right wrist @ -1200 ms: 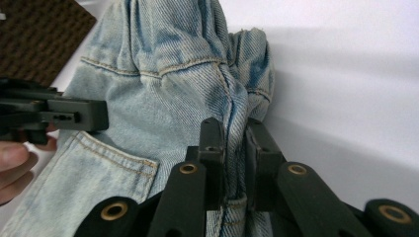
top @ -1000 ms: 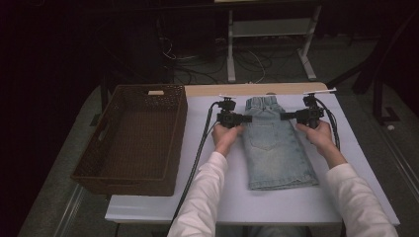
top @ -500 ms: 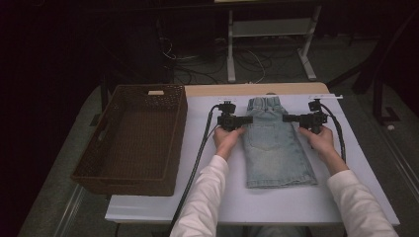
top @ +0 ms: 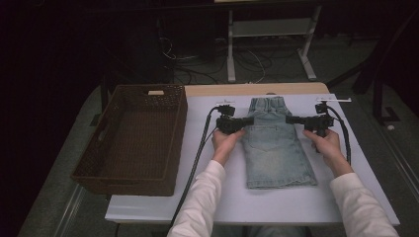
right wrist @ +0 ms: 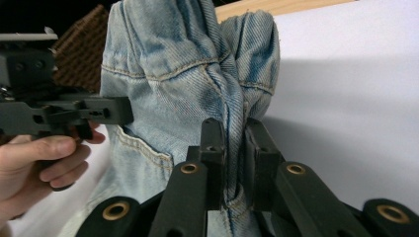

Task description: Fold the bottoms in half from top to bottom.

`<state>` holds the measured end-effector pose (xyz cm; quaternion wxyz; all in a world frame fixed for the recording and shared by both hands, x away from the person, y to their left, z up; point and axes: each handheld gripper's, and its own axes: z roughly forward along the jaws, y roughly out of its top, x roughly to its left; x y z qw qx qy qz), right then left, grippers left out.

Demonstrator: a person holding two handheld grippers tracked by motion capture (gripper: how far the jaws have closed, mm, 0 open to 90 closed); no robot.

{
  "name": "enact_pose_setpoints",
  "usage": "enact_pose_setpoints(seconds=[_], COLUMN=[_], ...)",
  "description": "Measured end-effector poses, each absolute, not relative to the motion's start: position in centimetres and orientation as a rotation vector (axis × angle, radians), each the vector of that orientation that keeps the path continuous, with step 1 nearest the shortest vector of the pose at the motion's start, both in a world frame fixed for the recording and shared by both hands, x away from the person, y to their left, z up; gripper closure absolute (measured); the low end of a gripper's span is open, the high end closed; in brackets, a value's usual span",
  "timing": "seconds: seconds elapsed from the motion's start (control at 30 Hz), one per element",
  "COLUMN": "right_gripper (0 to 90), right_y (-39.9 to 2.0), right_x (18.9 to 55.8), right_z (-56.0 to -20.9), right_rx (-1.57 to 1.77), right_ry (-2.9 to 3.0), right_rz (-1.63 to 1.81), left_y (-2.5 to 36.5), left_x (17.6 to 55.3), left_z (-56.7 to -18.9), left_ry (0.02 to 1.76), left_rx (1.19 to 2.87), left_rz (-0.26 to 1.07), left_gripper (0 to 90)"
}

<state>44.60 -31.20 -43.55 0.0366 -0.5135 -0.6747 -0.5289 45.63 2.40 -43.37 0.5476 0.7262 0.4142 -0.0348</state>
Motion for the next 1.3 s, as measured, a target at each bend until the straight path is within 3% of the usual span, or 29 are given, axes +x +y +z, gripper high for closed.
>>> enact_pose_setpoints(seconds=[1.3], right_gripper=[79.5], right_y=[-32.4], right_x=[39.4], right_z=[-42.9], right_rx=[-1.500], right_ry=[-2.071], right_rz=[-1.643], left_y=[2.5], left_x=[41.2], left_z=[-42.0], left_ry=[0.855], left_rx=[1.751], left_rz=[-0.168], left_gripper=[85.6])
